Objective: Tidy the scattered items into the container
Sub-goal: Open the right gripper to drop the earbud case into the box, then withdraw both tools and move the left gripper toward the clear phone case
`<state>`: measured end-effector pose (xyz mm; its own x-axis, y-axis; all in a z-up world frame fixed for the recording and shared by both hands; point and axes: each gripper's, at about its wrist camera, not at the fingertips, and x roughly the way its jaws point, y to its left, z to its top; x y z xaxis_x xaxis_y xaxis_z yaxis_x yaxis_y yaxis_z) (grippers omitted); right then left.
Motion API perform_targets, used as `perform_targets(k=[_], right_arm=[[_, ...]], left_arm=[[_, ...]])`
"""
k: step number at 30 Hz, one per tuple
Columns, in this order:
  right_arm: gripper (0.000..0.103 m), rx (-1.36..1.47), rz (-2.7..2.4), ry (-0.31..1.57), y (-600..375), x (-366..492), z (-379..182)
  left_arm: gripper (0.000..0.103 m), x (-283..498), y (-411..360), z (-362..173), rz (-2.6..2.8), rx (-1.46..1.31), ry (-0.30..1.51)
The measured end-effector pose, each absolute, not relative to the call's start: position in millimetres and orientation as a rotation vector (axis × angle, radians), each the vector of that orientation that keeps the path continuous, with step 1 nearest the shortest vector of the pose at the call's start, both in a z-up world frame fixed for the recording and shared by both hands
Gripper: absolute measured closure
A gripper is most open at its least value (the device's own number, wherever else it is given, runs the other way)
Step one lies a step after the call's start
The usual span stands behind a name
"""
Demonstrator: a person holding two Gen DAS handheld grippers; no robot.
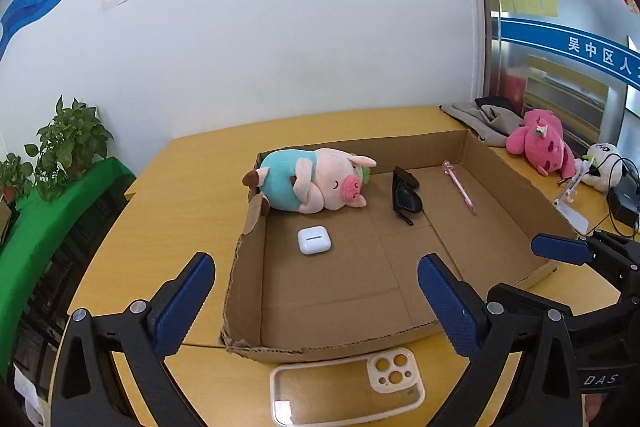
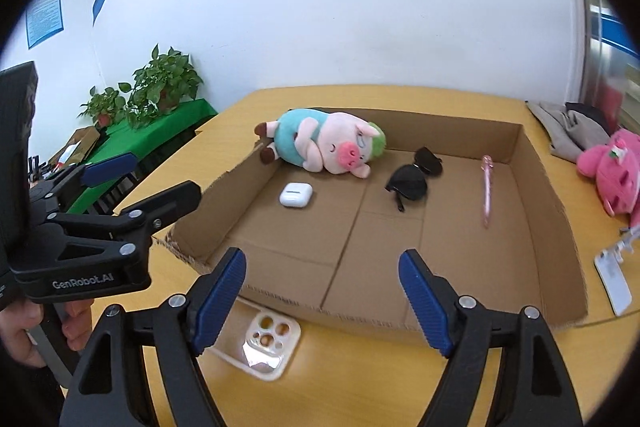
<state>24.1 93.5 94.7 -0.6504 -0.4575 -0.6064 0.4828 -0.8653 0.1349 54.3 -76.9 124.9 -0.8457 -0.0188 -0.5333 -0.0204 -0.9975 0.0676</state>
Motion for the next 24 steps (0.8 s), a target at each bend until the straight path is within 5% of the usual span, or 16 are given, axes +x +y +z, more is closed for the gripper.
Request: perform_targets(k=[24], right_arm=[[0.024,0.907,-2.458,-0.026,132,49,69]], left_arm=[[0.0,82,-62,96,3.007,-1.002,0.041]])
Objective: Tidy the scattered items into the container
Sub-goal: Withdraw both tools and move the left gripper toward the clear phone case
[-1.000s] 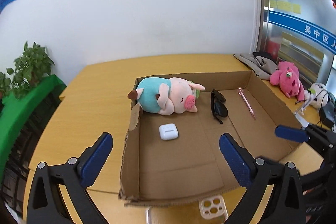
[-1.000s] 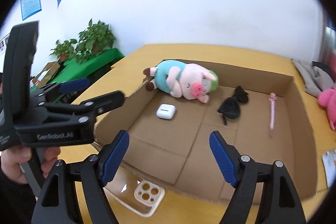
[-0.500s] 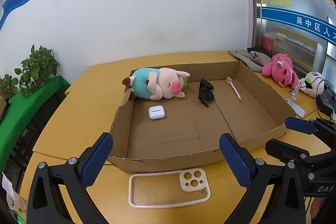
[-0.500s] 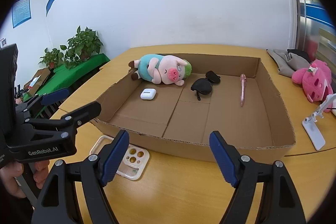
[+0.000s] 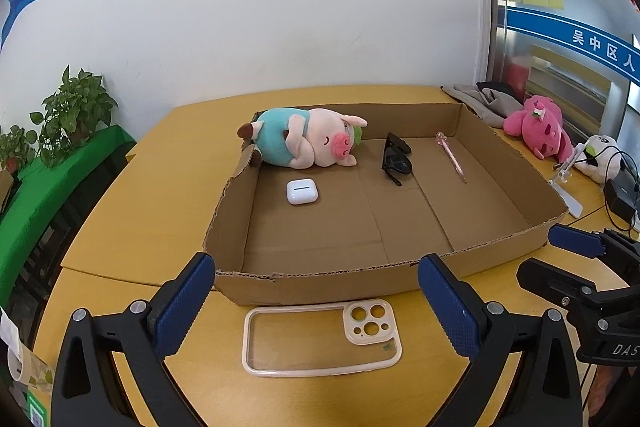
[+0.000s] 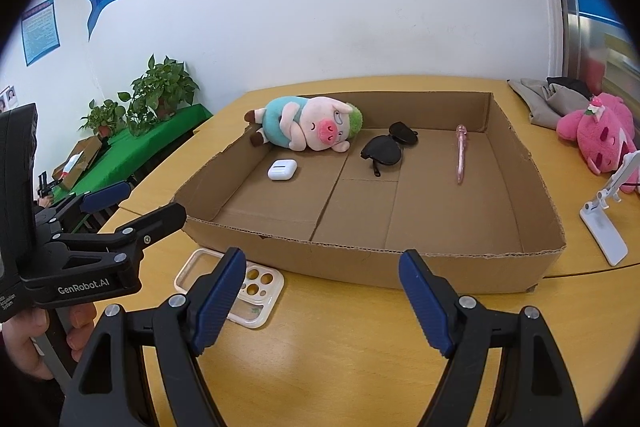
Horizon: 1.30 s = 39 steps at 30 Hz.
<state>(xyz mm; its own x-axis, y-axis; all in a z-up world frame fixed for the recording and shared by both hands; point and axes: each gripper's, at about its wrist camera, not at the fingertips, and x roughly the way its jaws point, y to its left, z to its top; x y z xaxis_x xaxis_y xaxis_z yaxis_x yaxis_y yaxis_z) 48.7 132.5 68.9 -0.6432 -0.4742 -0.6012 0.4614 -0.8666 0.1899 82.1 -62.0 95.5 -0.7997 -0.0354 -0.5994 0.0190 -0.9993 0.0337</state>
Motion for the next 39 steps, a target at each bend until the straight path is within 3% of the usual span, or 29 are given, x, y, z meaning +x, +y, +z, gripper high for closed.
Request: perform_targets(k=[28,39], right_arm=[[0.024,0.93,-2.536,0.019,141,42,63],[0.024,1.036,-2.316,0.005,101,39,28]], left_arm=[[0.0,70,-52,83,-3.044,1.031,0.05],[0.0,81,-113,52,-2.934,1.168,0.206]])
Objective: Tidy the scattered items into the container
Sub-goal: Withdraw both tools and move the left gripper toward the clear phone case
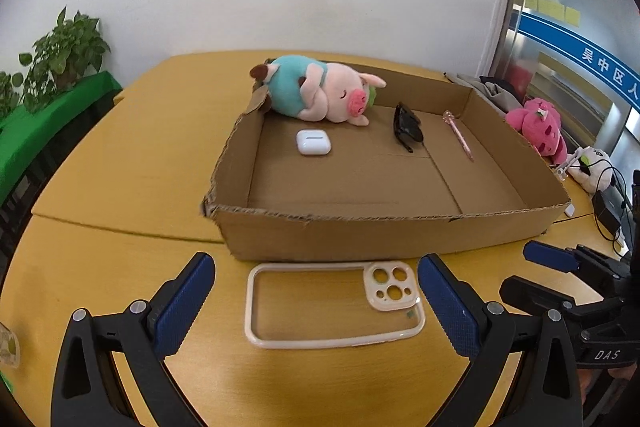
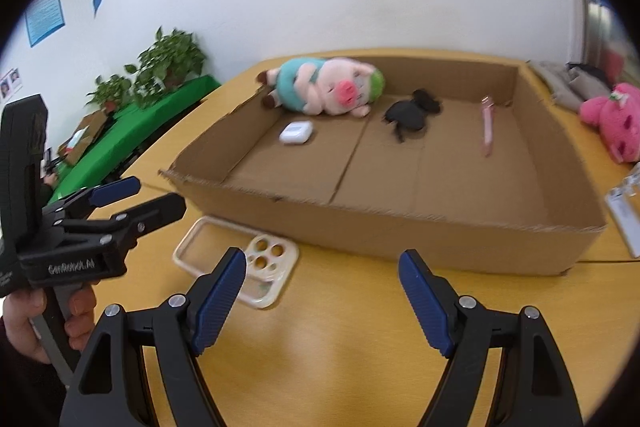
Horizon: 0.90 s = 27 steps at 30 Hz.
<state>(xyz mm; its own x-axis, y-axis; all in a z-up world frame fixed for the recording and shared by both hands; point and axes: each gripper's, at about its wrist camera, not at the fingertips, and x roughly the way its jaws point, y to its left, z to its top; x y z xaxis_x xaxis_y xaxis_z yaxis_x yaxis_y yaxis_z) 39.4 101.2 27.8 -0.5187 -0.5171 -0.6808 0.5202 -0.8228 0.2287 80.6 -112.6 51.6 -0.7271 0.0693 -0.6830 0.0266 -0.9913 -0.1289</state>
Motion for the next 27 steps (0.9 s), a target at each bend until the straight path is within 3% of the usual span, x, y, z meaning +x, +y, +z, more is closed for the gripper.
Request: perform_targets(k=[11,16,22,27], right_arm=[[0.024,1.185,-2.086,-0.009,49,20,-32],[0.024,1.145,-1.991,-0.01,36,16,-33],[0.02,1.12,-1.945,-0.075,60,26,-33],[0.016,1.104,-1.924,0.014,93,54,-31]], left_arm=[[0.001,57,-146,-20,2.621,-1.397,-0.443],[0.007,58,-132,-17,2.55,-1.366,-0.349],[0.007,74,-109,-17,2.466,-1.356,-0.195],[0.007,100,-65,-15,2.351,-1.346,-0.017]])
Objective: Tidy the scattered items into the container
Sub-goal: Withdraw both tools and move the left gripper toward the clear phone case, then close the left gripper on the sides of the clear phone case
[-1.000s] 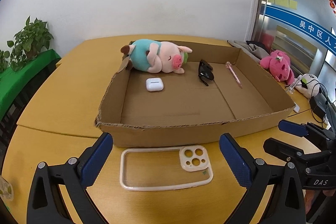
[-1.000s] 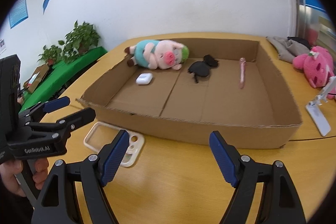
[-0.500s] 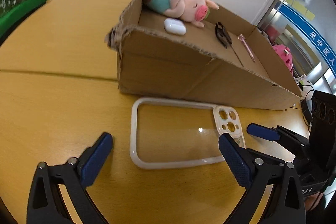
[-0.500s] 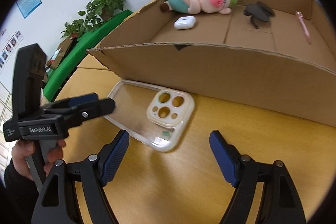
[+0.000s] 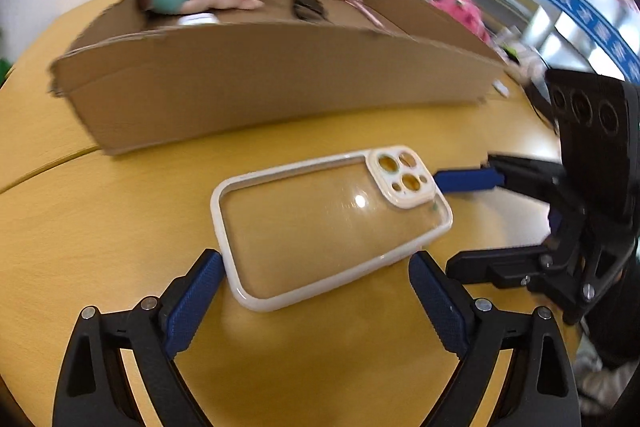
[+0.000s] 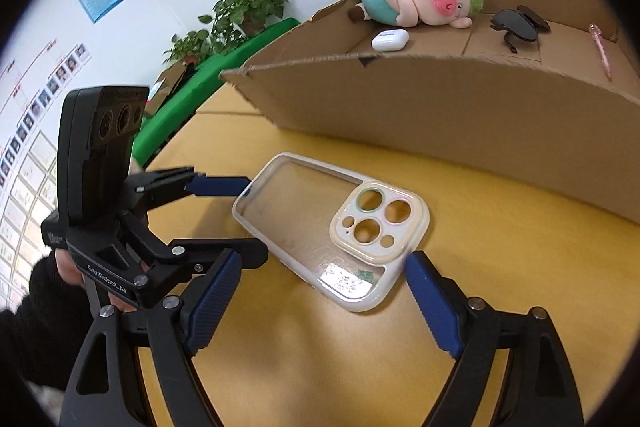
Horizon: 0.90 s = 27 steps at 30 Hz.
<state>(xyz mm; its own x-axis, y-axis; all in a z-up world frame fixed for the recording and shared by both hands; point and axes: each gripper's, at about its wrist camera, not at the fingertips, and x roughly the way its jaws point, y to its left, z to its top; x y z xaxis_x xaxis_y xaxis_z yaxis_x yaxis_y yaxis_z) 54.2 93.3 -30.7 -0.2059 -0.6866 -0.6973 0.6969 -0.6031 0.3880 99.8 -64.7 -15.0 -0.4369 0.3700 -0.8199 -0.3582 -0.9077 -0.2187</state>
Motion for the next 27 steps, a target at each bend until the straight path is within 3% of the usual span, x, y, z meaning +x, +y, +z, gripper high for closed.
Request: perform_targets(k=[6,11,20,27], right_arm=[[0.015,1.111,-1.836,0.17,145,95,-28],[0.015,1.119,-1.832,0.442,169,103,-24],[0.015,0.968,-1.689,0.731,142,84,-21],[0.015,0.928,-1.526,0.803,126,71,-34]], left_arm=[[0.007,118,-30,-8,2.187,-1.298,0.1],[0.005,107,-21,6,2.204,-1.233,0.304],[0.0,91,-12,-8,1.948,-1.143,0.66],[0.0,82,-6,-12,1.786,-1.13,0.731]])
